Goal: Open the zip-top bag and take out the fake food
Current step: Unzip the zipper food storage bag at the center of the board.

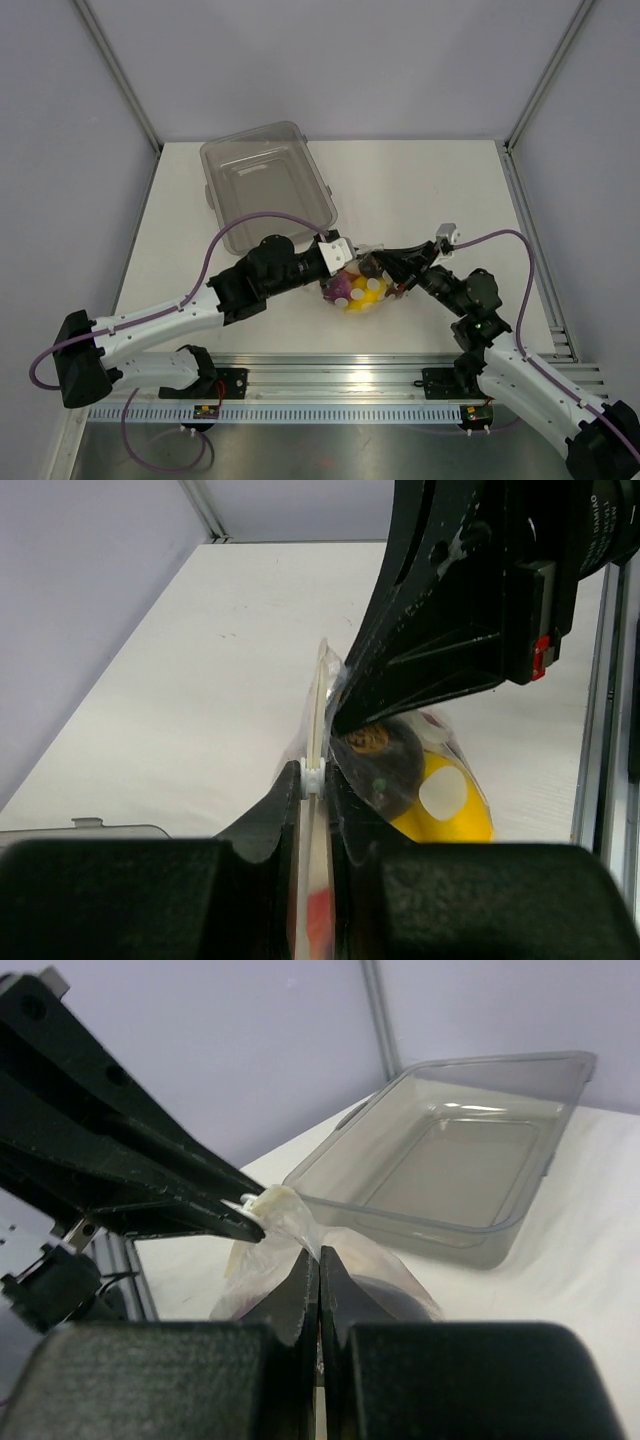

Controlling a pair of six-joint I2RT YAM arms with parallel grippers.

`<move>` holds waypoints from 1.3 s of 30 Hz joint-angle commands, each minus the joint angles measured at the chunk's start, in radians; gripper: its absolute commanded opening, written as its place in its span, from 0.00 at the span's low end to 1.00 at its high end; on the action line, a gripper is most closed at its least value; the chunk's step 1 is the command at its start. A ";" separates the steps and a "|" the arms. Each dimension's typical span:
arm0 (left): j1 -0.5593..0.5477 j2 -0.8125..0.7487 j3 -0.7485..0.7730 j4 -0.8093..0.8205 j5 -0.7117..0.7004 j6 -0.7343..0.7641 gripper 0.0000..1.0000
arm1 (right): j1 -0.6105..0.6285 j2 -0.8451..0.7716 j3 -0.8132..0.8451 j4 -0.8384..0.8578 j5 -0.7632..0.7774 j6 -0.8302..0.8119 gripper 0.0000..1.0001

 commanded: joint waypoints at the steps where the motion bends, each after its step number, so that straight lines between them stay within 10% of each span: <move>1: 0.014 0.000 0.046 -0.023 -0.016 -0.030 0.00 | -0.001 -0.075 -0.001 0.057 0.209 0.020 0.00; 24: 0.072 0.008 0.032 -0.035 -0.048 -0.090 0.00 | -0.001 -0.302 -0.038 -0.200 0.964 0.164 0.00; 39: 0.092 0.020 0.038 -0.049 -0.060 -0.104 0.00 | -0.001 -0.316 -0.031 -0.289 1.133 0.218 0.00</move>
